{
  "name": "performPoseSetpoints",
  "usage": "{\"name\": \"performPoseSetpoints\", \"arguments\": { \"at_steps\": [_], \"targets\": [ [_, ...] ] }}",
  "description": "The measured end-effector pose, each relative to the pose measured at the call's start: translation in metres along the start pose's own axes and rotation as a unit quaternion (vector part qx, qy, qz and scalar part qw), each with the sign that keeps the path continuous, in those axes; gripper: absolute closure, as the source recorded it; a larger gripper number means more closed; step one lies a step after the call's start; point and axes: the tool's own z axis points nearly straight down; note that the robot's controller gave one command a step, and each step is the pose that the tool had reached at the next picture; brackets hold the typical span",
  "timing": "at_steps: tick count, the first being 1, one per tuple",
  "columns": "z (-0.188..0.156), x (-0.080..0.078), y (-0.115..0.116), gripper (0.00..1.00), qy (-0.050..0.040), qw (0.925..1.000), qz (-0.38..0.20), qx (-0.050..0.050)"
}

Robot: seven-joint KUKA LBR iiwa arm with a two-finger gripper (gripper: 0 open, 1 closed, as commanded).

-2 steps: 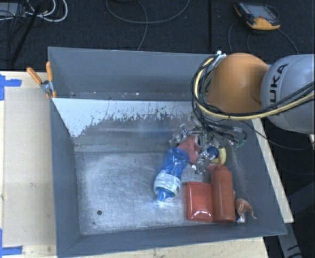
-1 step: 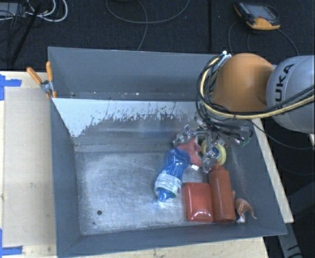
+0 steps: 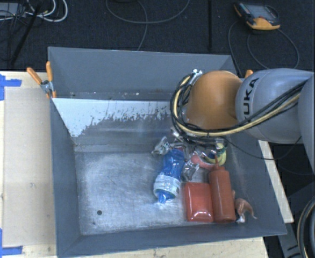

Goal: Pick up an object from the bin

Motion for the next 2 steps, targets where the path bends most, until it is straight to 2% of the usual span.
{"name": "performPoseSetpoints", "arguments": {
  "at_steps": [1,2],
  "targets": [
    [-0.0044,0.0099,-0.0117,1.0,-0.0065,0.9871,-0.16,0.002],
    [-0.0044,0.01,-0.0117,1.0,-0.0065,0.9871,-0.16,0.002]
  ]
}}
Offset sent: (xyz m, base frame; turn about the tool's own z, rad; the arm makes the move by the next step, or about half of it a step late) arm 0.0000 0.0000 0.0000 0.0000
